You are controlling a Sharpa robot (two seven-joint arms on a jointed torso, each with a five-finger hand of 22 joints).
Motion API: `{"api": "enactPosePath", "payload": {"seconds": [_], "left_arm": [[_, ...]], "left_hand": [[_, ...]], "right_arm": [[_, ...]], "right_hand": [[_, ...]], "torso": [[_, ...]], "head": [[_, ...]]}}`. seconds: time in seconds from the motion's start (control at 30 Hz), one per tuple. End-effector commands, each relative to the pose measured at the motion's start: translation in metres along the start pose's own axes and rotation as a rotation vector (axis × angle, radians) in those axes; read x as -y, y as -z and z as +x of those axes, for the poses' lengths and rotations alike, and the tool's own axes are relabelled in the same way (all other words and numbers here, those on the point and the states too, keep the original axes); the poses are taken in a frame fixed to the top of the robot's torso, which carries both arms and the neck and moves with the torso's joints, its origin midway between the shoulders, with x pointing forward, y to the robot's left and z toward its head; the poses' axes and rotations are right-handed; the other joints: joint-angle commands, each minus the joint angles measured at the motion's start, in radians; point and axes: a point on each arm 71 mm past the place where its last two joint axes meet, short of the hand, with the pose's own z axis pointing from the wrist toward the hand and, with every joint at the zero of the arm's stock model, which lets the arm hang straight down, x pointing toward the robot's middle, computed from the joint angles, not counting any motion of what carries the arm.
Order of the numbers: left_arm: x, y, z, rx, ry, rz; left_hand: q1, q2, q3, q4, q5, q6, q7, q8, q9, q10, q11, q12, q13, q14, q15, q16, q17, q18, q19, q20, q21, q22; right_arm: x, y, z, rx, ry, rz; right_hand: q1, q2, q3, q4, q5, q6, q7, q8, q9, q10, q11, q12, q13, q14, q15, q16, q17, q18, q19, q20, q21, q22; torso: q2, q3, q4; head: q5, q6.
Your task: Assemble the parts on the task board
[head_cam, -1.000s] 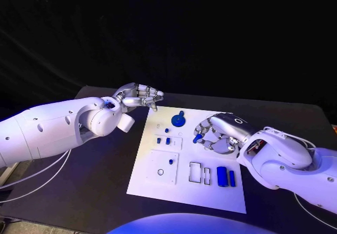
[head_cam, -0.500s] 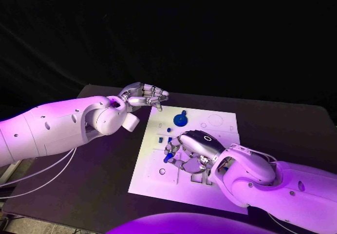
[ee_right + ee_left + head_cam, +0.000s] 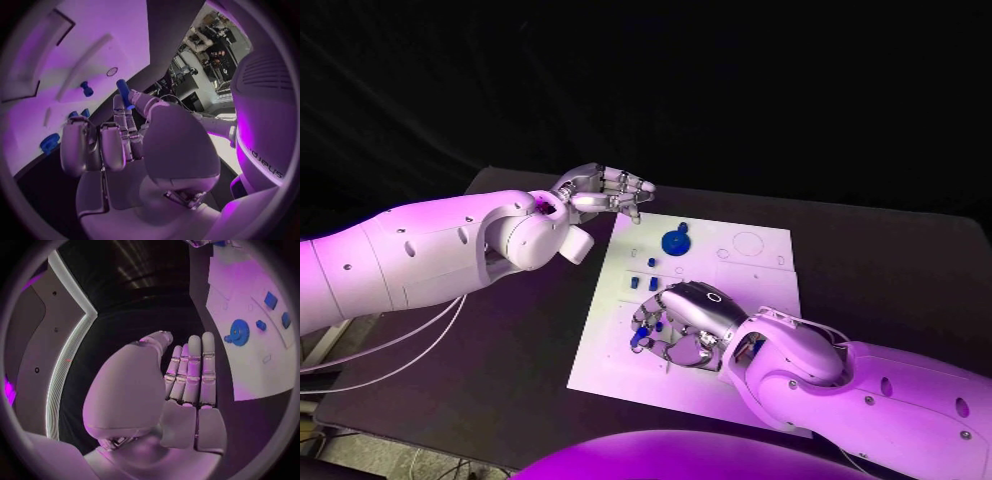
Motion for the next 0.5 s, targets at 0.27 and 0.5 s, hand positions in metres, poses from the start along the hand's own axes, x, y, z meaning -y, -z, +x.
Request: {"api": "enactPosePath", "payload": {"seconds": [0.27,0.5], "left_arm": [[0.0015,-0.0006,0.002,-0.019,0.004,0.012],[0.0014,-0.0003,0.0017,-0.019,0.003,0.012]], "left_hand": [[0.003,0.007,0.0,-0.008,0.001,-0.007,0.009,-0.002,-0.002,-0.007,0.001,0.006,-0.002,-0.003,0.001,-0.005,-0.001,0.012,-0.002,0.001,-0.004,0.0],[0.003,0.007,0.0,-0.008,0.001,-0.007,0.009,-0.002,-0.002,-0.007,0.001,0.006,-0.002,-0.003,0.001,-0.005,-0.002,0.012,-0.002,0.001,-0.004,0.0]], "right_arm": [[0.0033,-0.0034,0.0094,-0.062,0.039,0.002],[0.0055,-0.0052,0.0115,-0.076,0.065,0.013]], "right_hand": [[0.006,0.003,0.004,0.0,0.005,0.003,0.001,0.003,0.023,0.007,0.003,-0.007,-0.001,0.029,-0.008,0.006,0.001,-0.017,0.013,-0.006,0.003,0.176],[0.006,0.003,0.004,-0.001,0.005,0.003,0.002,0.003,0.023,0.007,0.003,-0.007,-0.001,0.029,-0.008,0.006,0.001,-0.017,0.013,-0.006,0.002,0.176]], "torso": [[0.0,0.0005,-0.0002],[0.0,0.001,-0.0003]], "head": [[0.005,-0.008],[0.007,-0.009]]}}
